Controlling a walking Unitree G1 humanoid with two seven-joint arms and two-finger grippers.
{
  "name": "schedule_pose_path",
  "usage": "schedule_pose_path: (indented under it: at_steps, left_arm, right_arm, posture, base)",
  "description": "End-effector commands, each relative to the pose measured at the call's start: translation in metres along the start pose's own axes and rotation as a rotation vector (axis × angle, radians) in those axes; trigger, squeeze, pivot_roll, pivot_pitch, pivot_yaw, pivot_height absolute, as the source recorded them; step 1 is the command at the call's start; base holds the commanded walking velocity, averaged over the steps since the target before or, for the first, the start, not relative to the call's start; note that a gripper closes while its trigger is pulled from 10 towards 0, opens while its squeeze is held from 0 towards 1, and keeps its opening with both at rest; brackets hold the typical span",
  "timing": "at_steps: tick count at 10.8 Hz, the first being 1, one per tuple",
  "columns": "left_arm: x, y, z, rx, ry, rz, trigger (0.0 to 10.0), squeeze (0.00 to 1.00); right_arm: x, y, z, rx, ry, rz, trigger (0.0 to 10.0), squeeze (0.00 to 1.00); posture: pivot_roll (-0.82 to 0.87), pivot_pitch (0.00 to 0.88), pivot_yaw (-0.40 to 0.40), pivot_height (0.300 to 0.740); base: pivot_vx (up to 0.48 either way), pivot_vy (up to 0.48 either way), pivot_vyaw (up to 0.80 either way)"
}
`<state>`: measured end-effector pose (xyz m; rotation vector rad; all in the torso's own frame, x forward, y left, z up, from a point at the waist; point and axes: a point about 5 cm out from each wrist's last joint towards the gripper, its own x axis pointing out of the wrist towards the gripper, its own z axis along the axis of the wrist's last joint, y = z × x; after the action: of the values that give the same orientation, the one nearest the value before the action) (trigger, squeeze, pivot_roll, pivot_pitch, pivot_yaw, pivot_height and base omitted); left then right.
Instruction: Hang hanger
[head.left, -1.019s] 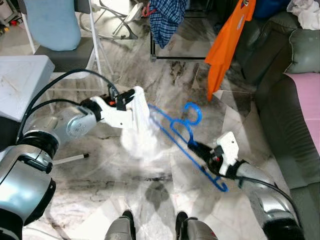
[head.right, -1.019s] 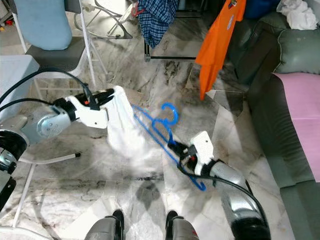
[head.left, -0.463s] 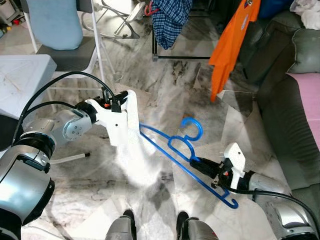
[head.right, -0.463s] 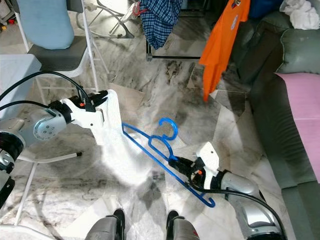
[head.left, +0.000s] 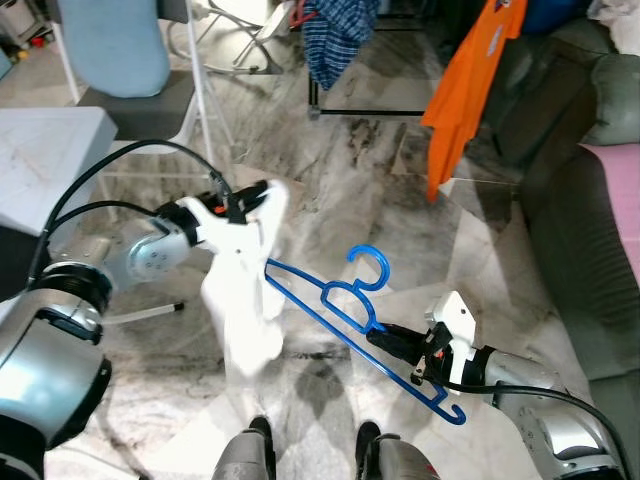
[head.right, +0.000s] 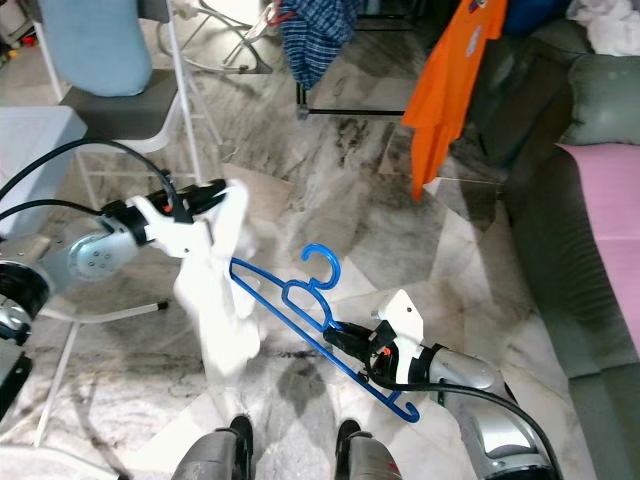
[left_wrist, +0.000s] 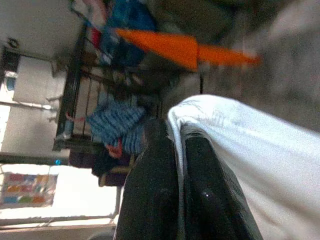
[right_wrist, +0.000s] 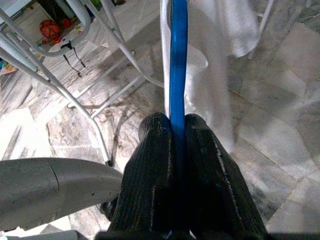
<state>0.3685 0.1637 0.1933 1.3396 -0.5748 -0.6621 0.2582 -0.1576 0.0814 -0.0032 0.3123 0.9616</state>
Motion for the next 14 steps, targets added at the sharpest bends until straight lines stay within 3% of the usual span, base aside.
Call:
schedule_pose_path:
  at_steps: [1, 2, 4, 9, 12, 14]
  left_arm:
    - [0.004, 0.008, 0.011, -0.034, -0.087, 0.067, 10.0, 0.0]
    - [0.005, 0.007, 0.016, -0.055, -0.112, 0.092, 10.0, 0.0]
    - [0.003, 0.01, 0.01, -0.079, -0.069, 0.123, 10.0, 0.0]
    - [-0.011, 0.01, -0.004, -0.13, 0.021, 0.143, 10.0, 0.0]
    - [-0.009, 0.001, -0.003, -0.176, 0.033, 0.141, 10.0, 0.0]
    - [-0.01, -0.007, -0.003, -0.189, 0.046, 0.128, 10.0, 0.0]
  right_arm:
    - [0.005, 0.005, -0.006, 0.003, 0.019, 0.015, 10.0, 0.0]
    - [0.007, 0.006, -0.008, 0.007, 0.021, 0.014, 10.0, 0.0]
    - [0.01, 0.008, -0.014, 0.001, 0.051, 0.023, 10.0, 0.0]
    - [0.007, -0.005, -0.024, -0.038, 0.112, -0.055, 10.0, 0.0]
    - [0.005, -0.034, -0.019, -0.142, 0.098, -0.321, 10.0, 0.0]
    - [0.005, -0.039, -0.003, -0.167, 0.006, -0.359, 10.0, 0.0]
  posture:
    - [0.0, 0.262, 0.058, 0.74]
    - [0.0, 0.262, 0.057, 0.74]
    - [0.01, 0.254, 0.046, 0.74]
    - [0.01, 0.251, 0.033, 0.74]
    - [0.0, 0.253, 0.038, 0.74]
    - [0.0, 0.252, 0.037, 0.74]
  base:
    - [0.0, 0.0, 0.0]
    - [0.0, 0.0, 0.0]
    - [0.0, 0.0, 0.0]
    - [0.0, 0.0, 0.0]
    - [0.0, 0.0, 0.0]
    - [0.0, 0.0, 0.0]
